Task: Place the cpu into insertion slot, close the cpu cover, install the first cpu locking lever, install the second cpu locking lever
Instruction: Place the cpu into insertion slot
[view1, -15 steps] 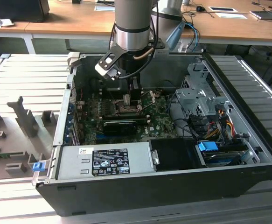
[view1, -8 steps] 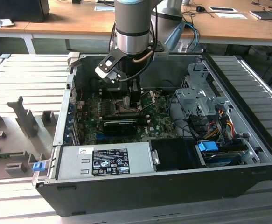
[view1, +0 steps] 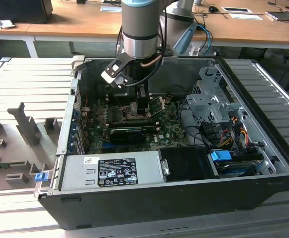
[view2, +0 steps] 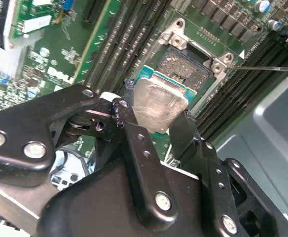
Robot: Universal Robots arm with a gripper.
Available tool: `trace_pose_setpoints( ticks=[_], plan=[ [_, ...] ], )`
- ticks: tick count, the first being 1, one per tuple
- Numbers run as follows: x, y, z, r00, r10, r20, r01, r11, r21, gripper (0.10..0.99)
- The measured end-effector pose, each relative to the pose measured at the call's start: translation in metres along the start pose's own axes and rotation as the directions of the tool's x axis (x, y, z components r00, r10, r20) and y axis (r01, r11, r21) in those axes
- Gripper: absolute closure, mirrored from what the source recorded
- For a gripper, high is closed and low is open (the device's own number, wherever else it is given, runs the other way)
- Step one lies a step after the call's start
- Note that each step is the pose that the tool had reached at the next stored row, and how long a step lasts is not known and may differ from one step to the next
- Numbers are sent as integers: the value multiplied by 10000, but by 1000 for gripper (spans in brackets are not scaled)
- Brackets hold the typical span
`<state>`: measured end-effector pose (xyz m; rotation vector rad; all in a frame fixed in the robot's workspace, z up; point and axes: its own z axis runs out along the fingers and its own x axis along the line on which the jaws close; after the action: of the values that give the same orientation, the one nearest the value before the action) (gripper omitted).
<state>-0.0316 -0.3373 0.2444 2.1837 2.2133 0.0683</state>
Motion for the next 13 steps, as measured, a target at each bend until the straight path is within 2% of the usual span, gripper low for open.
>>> trace_pose_setpoints(
  ticks=[4,6,7,8,11,12,13],
  plan=[
    [8,-2,30,9994,337,45,-337,9994,2,561],
    [9,-2,37,9990,405,173,-405,9992,-17,561],
    [37,-1,44,9988,405,287,-405,9992,-32,561],
    [68,-2,62,9987,404,302,-403,9992,-32,561],
    [95,-4,92,9989,407,224,-406,9992,-31,561],
    [96,-11,104,9990,411,167,-411,9992,-29,561],
    [97,-49,122,9991,414,89,-414,9991,-28,561]
  ],
)
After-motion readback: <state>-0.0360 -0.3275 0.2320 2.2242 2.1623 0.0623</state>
